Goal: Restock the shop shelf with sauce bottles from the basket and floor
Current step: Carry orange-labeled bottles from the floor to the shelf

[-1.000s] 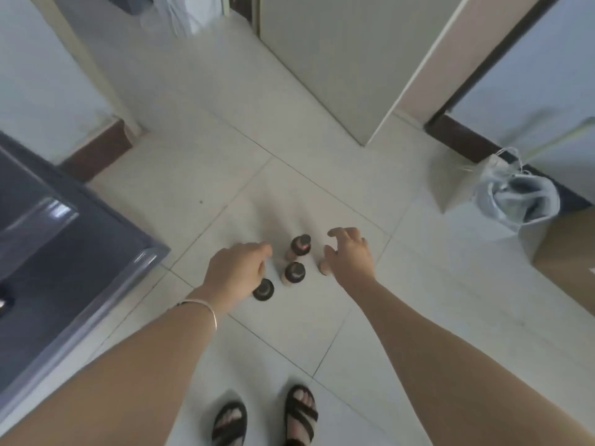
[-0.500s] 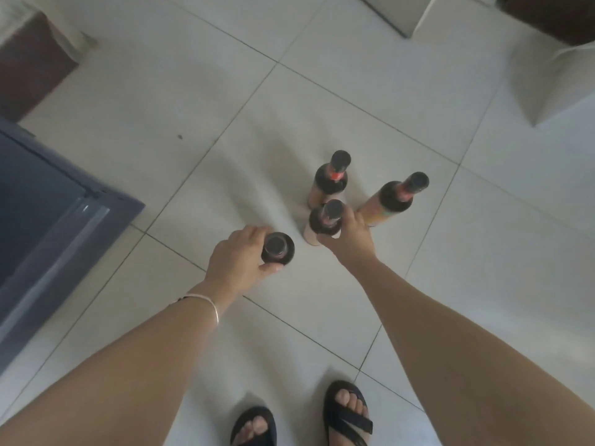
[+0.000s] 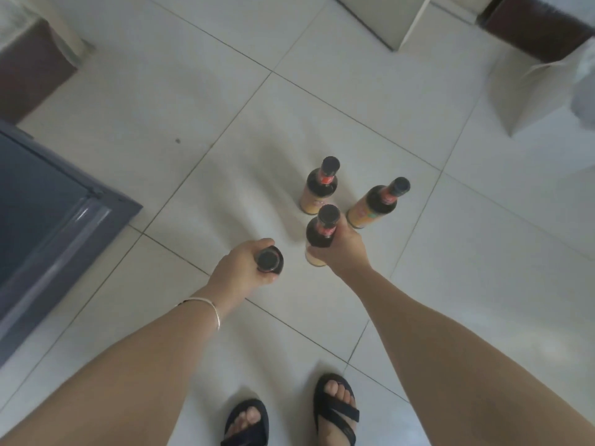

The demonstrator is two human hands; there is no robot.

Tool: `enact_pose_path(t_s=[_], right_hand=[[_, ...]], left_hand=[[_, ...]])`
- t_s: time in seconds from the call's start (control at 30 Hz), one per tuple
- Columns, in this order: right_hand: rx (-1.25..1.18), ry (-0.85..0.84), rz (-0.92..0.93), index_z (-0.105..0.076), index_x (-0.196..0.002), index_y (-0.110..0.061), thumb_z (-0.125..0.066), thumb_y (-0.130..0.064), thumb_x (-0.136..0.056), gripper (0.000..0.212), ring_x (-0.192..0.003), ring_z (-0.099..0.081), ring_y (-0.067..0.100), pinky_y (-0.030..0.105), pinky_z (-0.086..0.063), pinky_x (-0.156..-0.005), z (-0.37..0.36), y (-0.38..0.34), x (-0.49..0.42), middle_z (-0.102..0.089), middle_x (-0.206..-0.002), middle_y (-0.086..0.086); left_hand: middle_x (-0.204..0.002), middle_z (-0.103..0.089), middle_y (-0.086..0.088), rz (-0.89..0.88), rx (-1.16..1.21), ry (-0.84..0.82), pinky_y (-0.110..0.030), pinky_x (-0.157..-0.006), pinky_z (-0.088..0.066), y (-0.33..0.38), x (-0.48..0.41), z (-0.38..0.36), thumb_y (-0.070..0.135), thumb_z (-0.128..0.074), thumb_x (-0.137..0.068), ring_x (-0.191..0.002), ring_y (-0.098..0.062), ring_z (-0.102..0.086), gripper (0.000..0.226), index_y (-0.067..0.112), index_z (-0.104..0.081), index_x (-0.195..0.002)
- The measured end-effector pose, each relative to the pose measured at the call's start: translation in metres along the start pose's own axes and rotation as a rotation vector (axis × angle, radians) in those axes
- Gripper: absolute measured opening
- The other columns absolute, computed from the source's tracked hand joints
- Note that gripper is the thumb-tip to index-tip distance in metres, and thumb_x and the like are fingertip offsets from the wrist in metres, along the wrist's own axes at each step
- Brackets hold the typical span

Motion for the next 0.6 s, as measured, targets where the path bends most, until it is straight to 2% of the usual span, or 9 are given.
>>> enact_pose_path(t_s=[0.1,0.17,0.23,0.27,0.33,0.4,0.47,0.6], right_hand=[[-0.026,-0.009,-0.027,-0.044,-0.12,-0.018,-0.072,-0.019,-0.069,0.058,-0.095,-0.056,0.027,0.043,-0.052,-0.082,0.031,-0.029,0.046,-0.057,-0.106,0.006],[-0.031,-0.011,-0.024,-0.045,-0.118,-0.018,-0.072,-0.018,-0.069,0.056,-0.095,-0.056,0.026,0.042,-0.051,-0.083,0.054,-0.06,0.077,-0.058,-0.105,0.005],[-0.019,-0.022,0.003,-0.045,-0.118,-0.019,-0.072,-0.02,-0.069,0.056,-0.094,-0.058,0.026,0.04,-0.051,-0.082,0.077,-0.098,0.105,-0.058,-0.1,0.004],[-0.012,-0.026,0.026,-0.044,-0.118,-0.02,-0.071,-0.022,-0.069,0.056,-0.092,-0.058,0.025,0.037,-0.05,-0.079,0.089,-0.121,0.118,-0.058,-0.097,0.002],[-0.002,-0.031,0.088,-0.042,-0.117,-0.022,-0.071,-0.026,-0.07,0.055,-0.088,-0.057,0.023,0.033,-0.048,-0.073,0.113,-0.175,0.139,-0.056,-0.093,-0.002],[-0.011,-0.032,0.159,-0.041,-0.111,-0.024,-0.068,-0.031,-0.072,0.048,-0.086,-0.06,0.023,0.034,-0.05,-0.071,0.135,-0.231,0.156,-0.059,-0.091,-0.002],[-0.002,-0.046,0.254,-0.041,-0.108,-0.024,-0.067,-0.031,-0.073,0.044,-0.085,-0.061,0.025,0.037,-0.053,-0.073,0.155,-0.285,0.175,-0.061,-0.088,-0.001],[-0.011,-0.095,0.444,-0.041,-0.11,-0.025,-0.07,-0.025,-0.068,0.051,-0.09,-0.061,0.025,0.041,-0.055,-0.079,0.187,-0.37,0.219,-0.063,-0.094,0.001]], left_hand=[[-0.113,-0.065,-0.008,0.035,-0.005,-0.019,-0.03,-0.089,-0.044,0.026,0.05,0.034,0.017,-0.079,-0.065,-0.107,-0.026,-0.058,0.052,0.018,-0.06,-0.113],[-0.096,-0.067,-0.009,0.044,-0.005,-0.023,-0.029,-0.079,-0.045,0.049,0.088,0.065,0.02,-0.078,-0.06,-0.099,-0.029,-0.059,0.038,0.021,-0.063,-0.095],[-0.078,-0.063,-0.001,0.043,0.009,-0.005,-0.027,-0.07,-0.043,0.076,0.124,0.101,0.026,-0.074,-0.055,-0.088,-0.028,-0.061,0.026,0.029,-0.059,-0.076],[-0.078,-0.064,0.001,0.049,0.013,0.009,-0.026,-0.072,-0.044,0.089,0.141,0.121,0.027,-0.073,-0.055,-0.086,-0.026,-0.062,0.026,0.03,-0.06,-0.076],[-0.093,-0.07,0.001,0.071,0.012,0.05,-0.029,-0.083,-0.049,0.117,0.169,0.162,0.024,-0.076,-0.058,-0.093,-0.022,-0.064,0.038,0.027,-0.066,-0.094],[-0.1,-0.07,-0.002,0.072,0.023,0.1,-0.033,-0.089,-0.05,0.142,0.193,0.204,0.026,-0.077,-0.058,-0.097,-0.023,-0.064,0.047,0.022,-0.065,-0.104],[-0.1,-0.07,-0.002,0.062,0.031,0.17,-0.031,-0.089,-0.049,0.164,0.218,0.243,0.026,-0.077,-0.059,-0.097,-0.022,-0.064,0.048,0.021,-0.065,-0.106],[-0.098,-0.07,-0.003,0.006,0.051,0.337,-0.03,-0.087,-0.048,0.203,0.276,0.313,0.021,-0.079,-0.061,-0.096,-0.022,-0.064,0.046,0.019,-0.065,-0.105]])
Point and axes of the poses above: each hand's wrist, its own x-axis away from the middle knuckle, its own z-axis out of the back of the hand, y = z × x, the point moved 5 cm from there along -x, towards the middle knuckle
